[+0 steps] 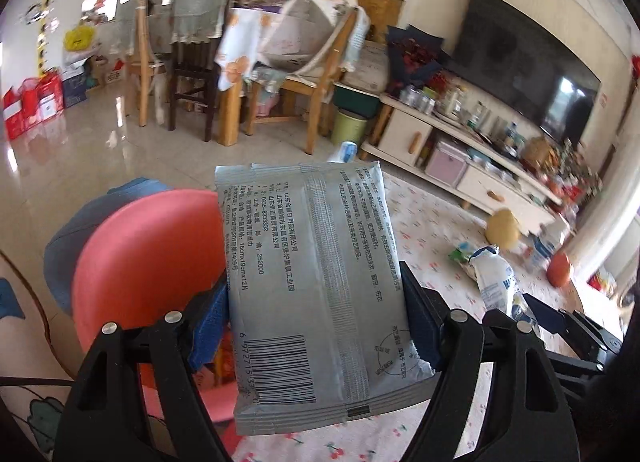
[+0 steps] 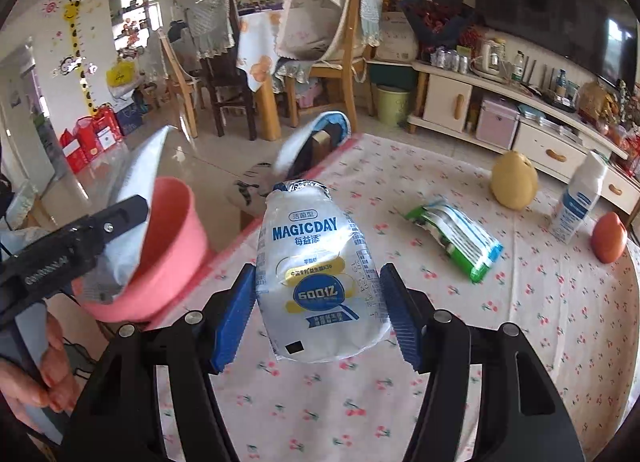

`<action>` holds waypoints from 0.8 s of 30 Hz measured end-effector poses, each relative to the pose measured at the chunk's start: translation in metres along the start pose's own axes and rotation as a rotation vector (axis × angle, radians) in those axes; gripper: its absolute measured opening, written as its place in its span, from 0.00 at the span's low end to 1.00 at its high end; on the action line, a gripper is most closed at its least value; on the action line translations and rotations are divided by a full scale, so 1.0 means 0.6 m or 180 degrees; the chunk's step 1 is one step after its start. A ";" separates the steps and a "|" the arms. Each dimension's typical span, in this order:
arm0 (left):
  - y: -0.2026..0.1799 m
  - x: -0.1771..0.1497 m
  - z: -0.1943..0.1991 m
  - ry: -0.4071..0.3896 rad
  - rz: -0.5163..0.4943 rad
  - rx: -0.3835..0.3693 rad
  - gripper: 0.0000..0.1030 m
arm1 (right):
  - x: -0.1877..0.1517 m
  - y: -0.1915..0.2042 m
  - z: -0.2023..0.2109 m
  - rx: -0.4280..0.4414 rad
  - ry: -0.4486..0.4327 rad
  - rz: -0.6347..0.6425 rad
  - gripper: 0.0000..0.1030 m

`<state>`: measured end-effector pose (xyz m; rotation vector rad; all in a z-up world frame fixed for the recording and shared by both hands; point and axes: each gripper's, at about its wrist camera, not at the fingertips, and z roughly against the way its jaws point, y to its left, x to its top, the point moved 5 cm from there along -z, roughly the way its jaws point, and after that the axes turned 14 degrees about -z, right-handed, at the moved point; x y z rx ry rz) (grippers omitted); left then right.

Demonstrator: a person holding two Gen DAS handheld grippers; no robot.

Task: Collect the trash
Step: 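Carry both items over the pink bucket and open both grippers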

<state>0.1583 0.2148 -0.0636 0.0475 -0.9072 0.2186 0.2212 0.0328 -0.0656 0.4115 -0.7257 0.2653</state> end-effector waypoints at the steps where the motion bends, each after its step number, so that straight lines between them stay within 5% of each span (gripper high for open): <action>1: 0.018 0.001 -0.001 0.0000 0.0081 0.0044 0.75 | 0.005 0.020 -0.003 0.0069 0.0004 0.0019 0.62; 13: 0.195 -0.027 -0.035 0.0274 0.1031 0.0438 0.75 | 0.026 0.231 -0.111 0.0677 0.0315 0.0123 0.63; 17: 0.222 -0.037 -0.048 0.0341 0.1228 0.0494 0.75 | 0.005 0.226 -0.148 0.0737 0.0506 0.0005 0.67; 24: 0.212 -0.022 -0.038 0.0044 0.0961 0.0659 0.81 | -0.020 0.165 -0.118 0.0530 0.0382 -0.0028 0.87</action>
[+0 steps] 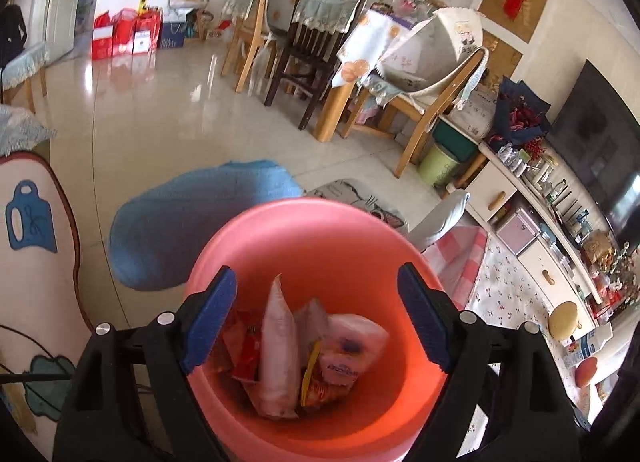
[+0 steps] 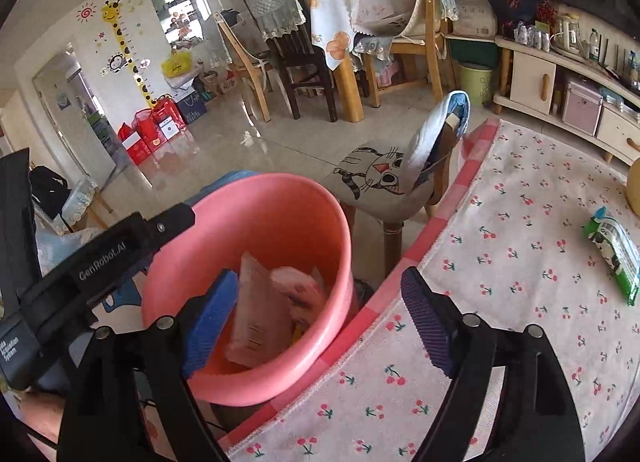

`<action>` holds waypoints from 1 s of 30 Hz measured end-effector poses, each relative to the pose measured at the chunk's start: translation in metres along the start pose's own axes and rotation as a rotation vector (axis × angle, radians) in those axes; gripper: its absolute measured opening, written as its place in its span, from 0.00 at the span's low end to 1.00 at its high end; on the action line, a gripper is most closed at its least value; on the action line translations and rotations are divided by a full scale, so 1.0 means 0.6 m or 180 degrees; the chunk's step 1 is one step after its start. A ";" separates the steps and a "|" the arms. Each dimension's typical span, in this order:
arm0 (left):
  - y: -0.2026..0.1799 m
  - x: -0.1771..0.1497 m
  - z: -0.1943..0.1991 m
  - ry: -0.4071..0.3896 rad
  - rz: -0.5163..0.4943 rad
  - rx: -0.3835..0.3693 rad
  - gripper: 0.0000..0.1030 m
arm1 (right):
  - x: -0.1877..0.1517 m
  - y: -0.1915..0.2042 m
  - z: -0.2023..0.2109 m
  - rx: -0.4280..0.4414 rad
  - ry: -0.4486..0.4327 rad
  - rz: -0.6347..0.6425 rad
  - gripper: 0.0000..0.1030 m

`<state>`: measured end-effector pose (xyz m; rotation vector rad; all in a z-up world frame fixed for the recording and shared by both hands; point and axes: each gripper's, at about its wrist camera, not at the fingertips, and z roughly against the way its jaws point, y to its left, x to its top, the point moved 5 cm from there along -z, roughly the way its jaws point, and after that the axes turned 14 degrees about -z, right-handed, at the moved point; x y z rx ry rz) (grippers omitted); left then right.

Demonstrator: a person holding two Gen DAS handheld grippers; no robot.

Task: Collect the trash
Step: 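Carry both items over the pink bucket and open both grippers, then return both tools to the table toward the silver foil packet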

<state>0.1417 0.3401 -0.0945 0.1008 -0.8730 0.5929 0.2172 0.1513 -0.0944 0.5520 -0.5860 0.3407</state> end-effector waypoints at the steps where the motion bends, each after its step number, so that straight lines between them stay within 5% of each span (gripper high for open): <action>1: -0.004 0.001 0.003 -0.0049 -0.0018 -0.0011 0.82 | -0.005 -0.008 0.008 -0.0035 -0.0024 0.0015 0.87; 9: -0.045 -0.004 0.029 -0.0292 -0.0135 -0.0215 0.88 | -0.041 -0.081 0.096 -0.0252 -0.0258 -0.0006 0.89; 30: -0.247 -0.094 0.080 -0.0027 -0.1428 -0.0738 0.88 | -0.133 -0.247 0.289 -0.0646 -0.0740 -0.0279 0.94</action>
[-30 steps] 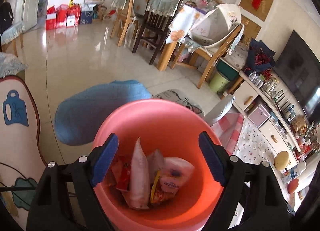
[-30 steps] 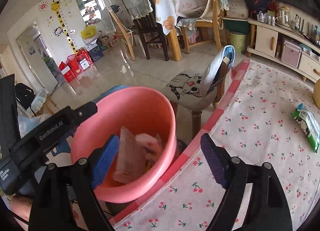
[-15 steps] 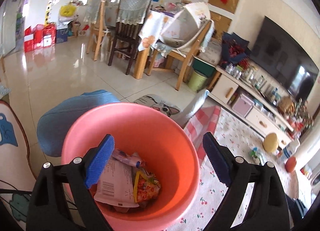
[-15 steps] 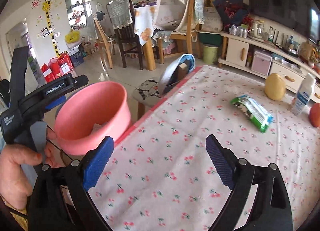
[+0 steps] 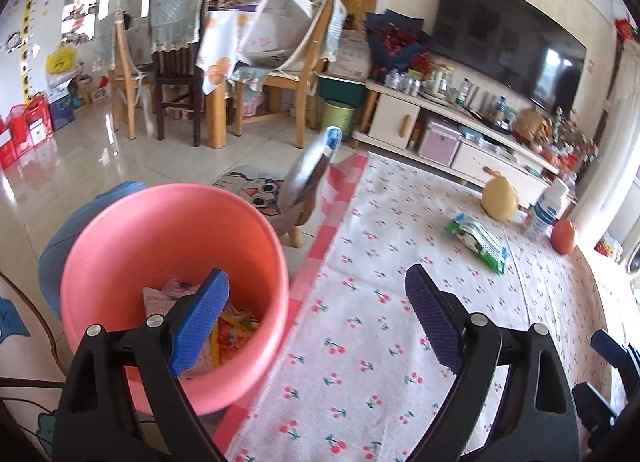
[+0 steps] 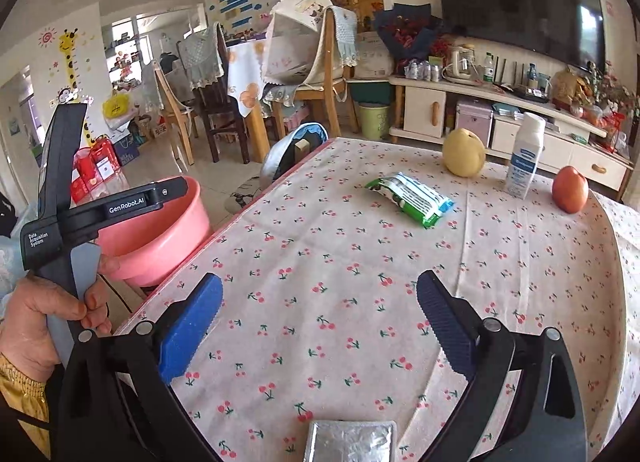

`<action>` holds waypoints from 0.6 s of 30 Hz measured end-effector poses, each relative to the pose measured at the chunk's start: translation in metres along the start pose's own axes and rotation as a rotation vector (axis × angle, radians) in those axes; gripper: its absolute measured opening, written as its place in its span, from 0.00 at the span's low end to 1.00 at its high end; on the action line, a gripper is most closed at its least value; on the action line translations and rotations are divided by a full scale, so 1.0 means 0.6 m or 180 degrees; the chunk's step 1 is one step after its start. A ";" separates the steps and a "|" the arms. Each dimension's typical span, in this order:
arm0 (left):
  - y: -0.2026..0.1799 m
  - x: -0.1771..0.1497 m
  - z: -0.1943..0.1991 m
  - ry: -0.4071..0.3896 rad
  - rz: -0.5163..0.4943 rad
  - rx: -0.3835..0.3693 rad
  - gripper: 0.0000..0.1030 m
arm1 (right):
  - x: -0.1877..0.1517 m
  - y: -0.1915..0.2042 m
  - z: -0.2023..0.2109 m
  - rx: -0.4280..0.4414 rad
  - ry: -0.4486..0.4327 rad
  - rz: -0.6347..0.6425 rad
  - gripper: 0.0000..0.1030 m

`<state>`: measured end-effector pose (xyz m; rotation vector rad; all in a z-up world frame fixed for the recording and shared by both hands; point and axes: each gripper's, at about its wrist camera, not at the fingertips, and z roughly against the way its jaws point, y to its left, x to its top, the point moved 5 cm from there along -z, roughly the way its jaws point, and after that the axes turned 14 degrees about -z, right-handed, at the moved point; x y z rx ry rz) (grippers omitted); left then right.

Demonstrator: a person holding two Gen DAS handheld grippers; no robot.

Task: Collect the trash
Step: 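Return both tools to the table toward the silver foil packet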

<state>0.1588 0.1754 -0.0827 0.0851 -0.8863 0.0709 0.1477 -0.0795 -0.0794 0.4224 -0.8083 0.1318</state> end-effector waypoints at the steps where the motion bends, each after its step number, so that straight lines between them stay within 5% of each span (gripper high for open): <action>1: -0.013 -0.002 0.002 0.0003 -0.0055 -0.0033 0.88 | -0.004 -0.009 0.005 -0.0016 0.0000 -0.0011 0.94; 18: -0.204 -0.040 0.029 0.0034 -0.0957 -0.0323 0.88 | -0.074 -0.079 0.071 -0.0096 0.0124 -0.0074 0.94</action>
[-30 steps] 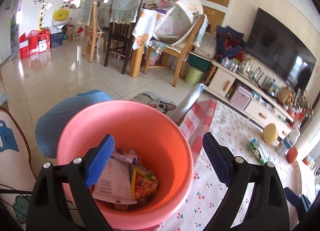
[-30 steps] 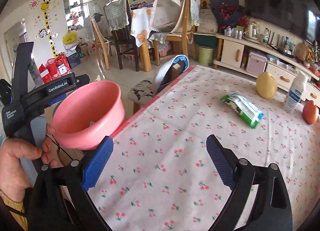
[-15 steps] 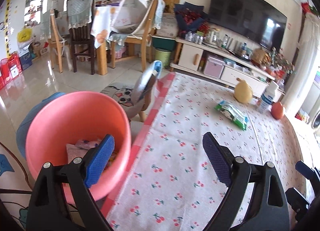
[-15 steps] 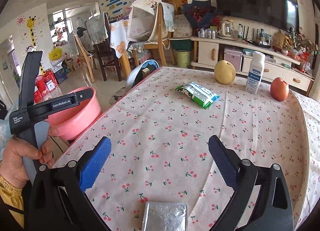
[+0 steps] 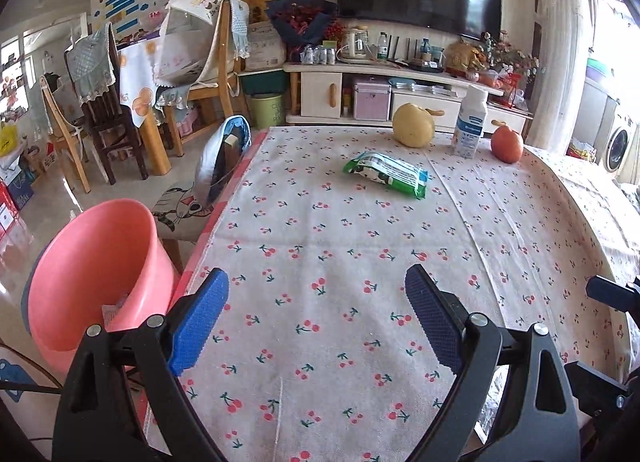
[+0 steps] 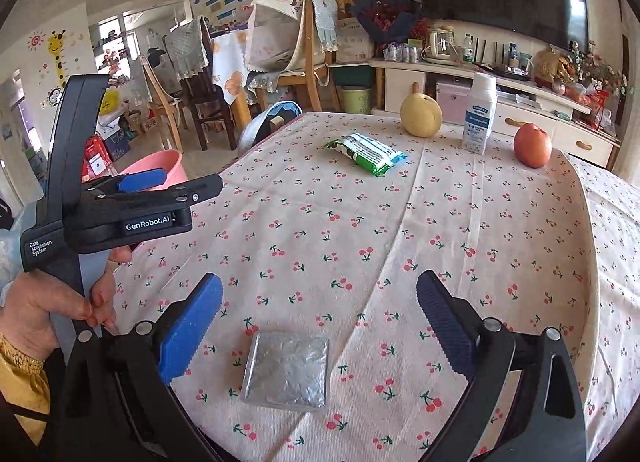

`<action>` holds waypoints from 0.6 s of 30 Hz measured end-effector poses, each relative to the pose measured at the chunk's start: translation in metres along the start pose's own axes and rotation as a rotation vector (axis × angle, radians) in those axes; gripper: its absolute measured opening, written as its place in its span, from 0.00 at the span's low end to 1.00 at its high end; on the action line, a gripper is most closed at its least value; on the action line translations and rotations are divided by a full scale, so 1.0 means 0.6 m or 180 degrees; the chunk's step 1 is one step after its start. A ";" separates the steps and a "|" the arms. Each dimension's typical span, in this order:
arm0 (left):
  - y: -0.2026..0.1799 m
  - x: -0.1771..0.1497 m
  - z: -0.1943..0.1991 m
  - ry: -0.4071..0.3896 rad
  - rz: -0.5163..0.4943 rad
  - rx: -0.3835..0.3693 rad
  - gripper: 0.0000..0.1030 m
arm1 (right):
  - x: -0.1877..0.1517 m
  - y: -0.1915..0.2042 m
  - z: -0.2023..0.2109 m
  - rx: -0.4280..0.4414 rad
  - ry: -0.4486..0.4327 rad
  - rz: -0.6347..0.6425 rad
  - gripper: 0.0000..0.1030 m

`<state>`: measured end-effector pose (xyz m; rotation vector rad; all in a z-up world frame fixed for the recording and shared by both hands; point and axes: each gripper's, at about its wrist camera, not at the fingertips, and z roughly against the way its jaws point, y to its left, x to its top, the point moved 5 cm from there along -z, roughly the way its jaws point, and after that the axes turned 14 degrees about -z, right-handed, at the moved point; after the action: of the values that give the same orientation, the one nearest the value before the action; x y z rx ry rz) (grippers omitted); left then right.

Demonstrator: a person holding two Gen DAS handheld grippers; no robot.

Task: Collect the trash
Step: 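Return both tools to the table toward the silver foil packet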

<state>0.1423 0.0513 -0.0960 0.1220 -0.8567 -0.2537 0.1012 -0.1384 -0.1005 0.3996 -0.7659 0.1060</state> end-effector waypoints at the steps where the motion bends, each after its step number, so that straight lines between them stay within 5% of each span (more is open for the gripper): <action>1: -0.006 -0.001 0.000 0.0006 -0.0017 -0.0002 0.88 | -0.006 -0.002 0.002 0.0000 0.0020 -0.0005 0.94; 18: -0.055 -0.040 0.043 0.0116 -0.0118 0.0008 0.88 | -0.089 -0.004 -0.023 0.0024 0.0399 0.0010 0.94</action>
<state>0.1019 0.0262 -0.1037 0.1446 -0.8191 -0.2844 0.0724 -0.1324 -0.1469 0.3951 -0.6428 0.1356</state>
